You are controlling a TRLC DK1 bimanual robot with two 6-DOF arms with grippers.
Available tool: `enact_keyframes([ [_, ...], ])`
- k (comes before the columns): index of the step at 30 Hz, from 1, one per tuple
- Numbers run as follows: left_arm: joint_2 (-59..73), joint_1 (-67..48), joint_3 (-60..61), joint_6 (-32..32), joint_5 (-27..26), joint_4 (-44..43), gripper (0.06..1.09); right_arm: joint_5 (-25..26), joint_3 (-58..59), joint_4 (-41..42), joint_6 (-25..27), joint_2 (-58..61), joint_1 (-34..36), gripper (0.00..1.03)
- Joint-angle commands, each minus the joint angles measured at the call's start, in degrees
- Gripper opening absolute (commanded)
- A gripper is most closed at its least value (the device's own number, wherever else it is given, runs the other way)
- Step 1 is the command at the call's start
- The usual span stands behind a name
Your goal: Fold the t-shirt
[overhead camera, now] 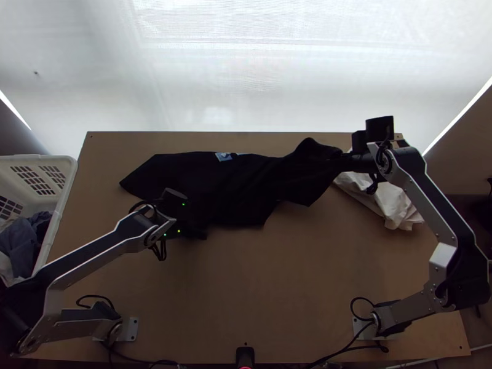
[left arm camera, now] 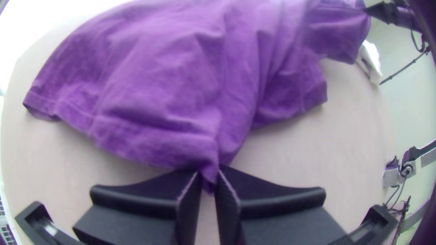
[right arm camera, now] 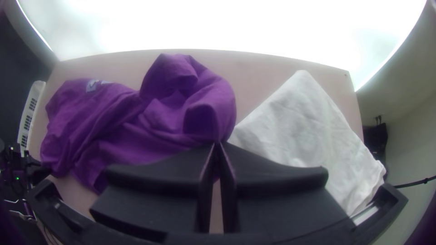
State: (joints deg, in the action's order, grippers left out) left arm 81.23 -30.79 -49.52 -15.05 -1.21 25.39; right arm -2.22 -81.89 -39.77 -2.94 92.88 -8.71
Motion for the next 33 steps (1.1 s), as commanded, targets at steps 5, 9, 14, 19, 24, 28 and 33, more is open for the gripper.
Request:
enact_keyframes([
  [5, -12.5, 18.6, -9.5, -7.5, -4.0, -4.2, 0.09, 0.0, -1.3, -0.7, 3.0, -9.6, 0.0, 0.03],
  [9, -10.9, 27.4, -19.7, -10.6, -7.4, -2.7, 0.09, 0.0, -5.0, -0.9, 4.5, -12.5, 0.1, 0.03],
  [14, -6.1, 34.7, -28.3, -11.1, -8.5, 0.7, 0.09, 0.0, -11.4, -3.2, 4.8, -13.2, 1.6, 0.03],
  [19, -4.4, 38.6, -32.6, -12.7, -9.4, 3.3, 0.09, -0.5, -15.1, -5.4, 5.5, -14.9, 1.3, 0.03],
  [24, -6.2, 39.2, -36.7, -15.0, -12.2, 9.0, 0.09, -2.7, -19.6, -8.2, 8.2, -19.1, -3.9, 0.03],
  [28, -10.6, 39.6, -40.1, -15.6, -15.7, 14.4, 0.09, -3.1, -23.3, -10.0, 9.8, -24.6, -6.8, 0.03],
  [33, -19.6, 42.6, -45.1, -17.6, -17.2, 12.1, 0.09, -2.4, -34.8, -11.5, 8.2, -28.7, -7.2, 0.03],
])
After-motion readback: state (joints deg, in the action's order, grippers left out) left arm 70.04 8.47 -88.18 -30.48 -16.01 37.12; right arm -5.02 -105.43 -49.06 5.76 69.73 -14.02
